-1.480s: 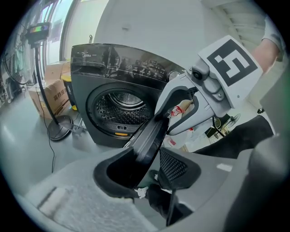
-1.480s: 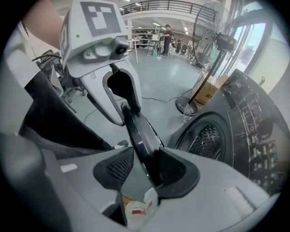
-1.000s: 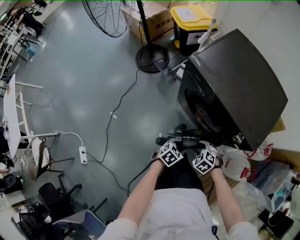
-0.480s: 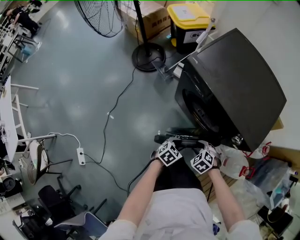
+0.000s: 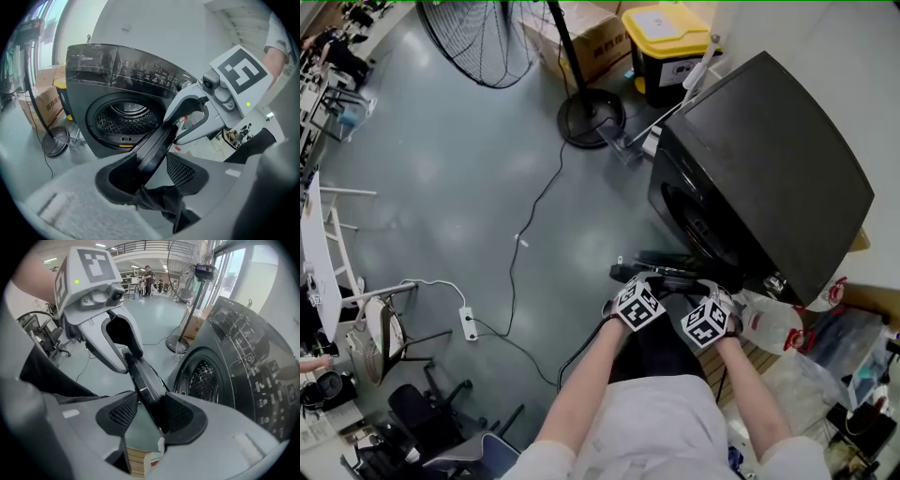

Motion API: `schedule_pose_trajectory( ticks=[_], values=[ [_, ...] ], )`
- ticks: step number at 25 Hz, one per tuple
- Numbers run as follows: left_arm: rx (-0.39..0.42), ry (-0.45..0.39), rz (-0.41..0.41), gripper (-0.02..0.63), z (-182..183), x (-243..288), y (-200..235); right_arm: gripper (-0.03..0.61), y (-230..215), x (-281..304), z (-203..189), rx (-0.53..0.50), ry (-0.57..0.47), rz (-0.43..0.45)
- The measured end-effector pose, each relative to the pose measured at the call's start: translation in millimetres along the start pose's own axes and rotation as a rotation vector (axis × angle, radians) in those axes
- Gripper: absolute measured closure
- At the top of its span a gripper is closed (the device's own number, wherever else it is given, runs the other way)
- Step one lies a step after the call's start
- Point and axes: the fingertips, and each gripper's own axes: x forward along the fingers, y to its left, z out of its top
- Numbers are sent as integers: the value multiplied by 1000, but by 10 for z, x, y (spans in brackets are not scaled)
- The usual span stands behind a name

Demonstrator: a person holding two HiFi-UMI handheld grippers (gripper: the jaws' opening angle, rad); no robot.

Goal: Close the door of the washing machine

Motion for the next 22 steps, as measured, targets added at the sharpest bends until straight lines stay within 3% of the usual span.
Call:
schedule_pose_trajectory(
  ticks=[13,22],
  values=[
    [86,31,-65,407,318,121,340,402,-373,40,139,121,-63,-36],
    [169,49,-122,402,560,193,582,399,-629,95,250,237,-110,-133]
  ],
)
